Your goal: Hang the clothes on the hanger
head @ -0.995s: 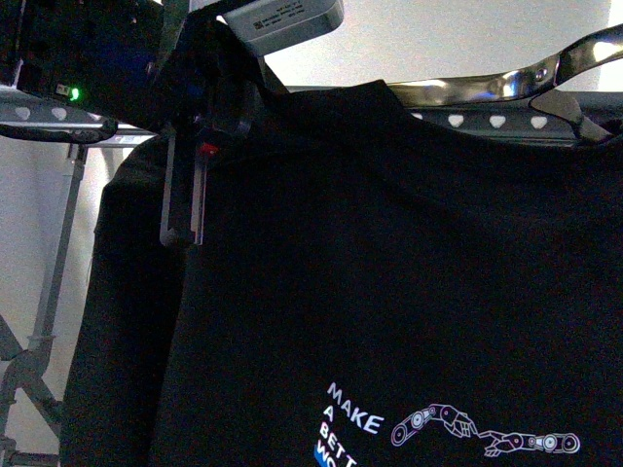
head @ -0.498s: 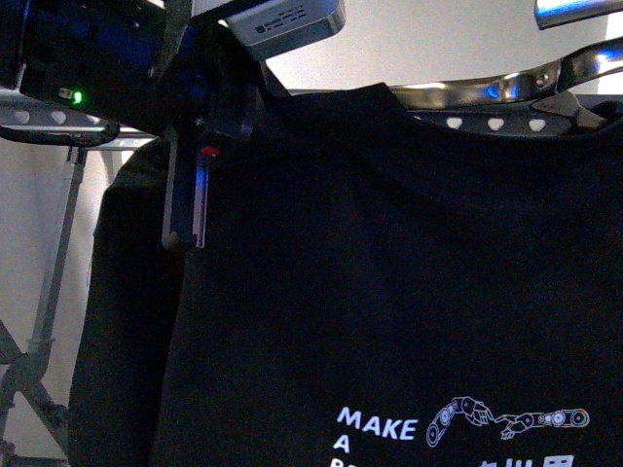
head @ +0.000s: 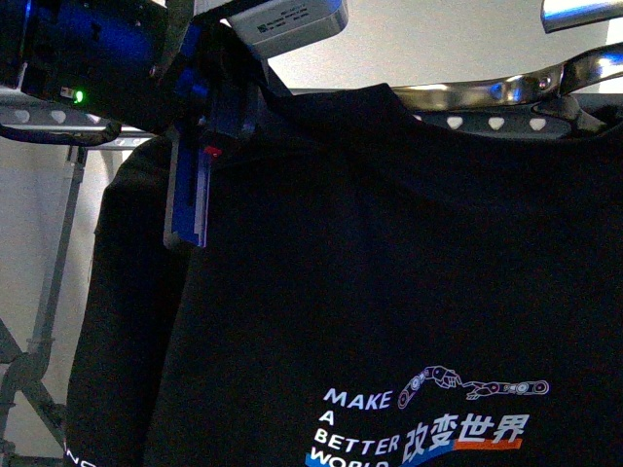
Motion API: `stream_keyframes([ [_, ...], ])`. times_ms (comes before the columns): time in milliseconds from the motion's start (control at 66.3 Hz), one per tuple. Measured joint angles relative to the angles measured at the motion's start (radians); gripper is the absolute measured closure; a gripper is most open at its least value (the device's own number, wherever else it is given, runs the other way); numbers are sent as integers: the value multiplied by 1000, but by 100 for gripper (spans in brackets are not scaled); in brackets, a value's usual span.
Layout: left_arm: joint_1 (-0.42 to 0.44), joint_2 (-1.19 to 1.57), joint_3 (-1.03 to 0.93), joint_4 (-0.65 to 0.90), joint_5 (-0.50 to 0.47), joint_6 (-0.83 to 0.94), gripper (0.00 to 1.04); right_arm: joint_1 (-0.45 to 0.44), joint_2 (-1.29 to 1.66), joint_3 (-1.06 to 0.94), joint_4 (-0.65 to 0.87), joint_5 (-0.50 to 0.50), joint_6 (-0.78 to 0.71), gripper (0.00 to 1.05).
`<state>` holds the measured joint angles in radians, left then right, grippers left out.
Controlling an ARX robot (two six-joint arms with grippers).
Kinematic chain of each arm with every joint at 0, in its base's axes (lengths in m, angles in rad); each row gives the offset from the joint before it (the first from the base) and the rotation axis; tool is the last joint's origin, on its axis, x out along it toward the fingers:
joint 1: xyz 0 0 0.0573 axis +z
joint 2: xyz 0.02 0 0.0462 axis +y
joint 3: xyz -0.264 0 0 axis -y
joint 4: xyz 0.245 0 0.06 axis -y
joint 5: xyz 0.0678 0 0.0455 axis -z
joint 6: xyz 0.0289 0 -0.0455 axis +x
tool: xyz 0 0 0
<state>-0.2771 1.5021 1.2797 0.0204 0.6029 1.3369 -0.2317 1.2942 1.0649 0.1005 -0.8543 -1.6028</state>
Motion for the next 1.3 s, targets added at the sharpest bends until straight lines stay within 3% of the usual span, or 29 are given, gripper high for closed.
stream_keyframes([
  [302, 0, 0, 0, 0, 0, 0, 101, 55, 147, 146, -31, 87, 21, 7],
  [498, 0, 0, 0, 0, -1, 0, 101, 74, 267, 243, -44, 158, 109, 8],
  [664, 0, 0, 0, 0, -2, 0, 101, 82, 310, 258, 9, 176, 187, 39],
  [890, 0, 0, 0, 0, -1, 0, 100, 79, 310, 258, 32, 168, 237, 70],
  [1041, 0, 0, 7, 6, 3, 0, 70, 51, 299, 230, 54, 157, 259, 93],
  [1146, 0, 0, 18, 7, 4, 0, 47, 21, 281, 189, 96, 138, 295, 95],
  [1297, 0, 0, 18, 7, 4, 0, 25, -6, 259, 155, 108, 118, 362, 95],
])
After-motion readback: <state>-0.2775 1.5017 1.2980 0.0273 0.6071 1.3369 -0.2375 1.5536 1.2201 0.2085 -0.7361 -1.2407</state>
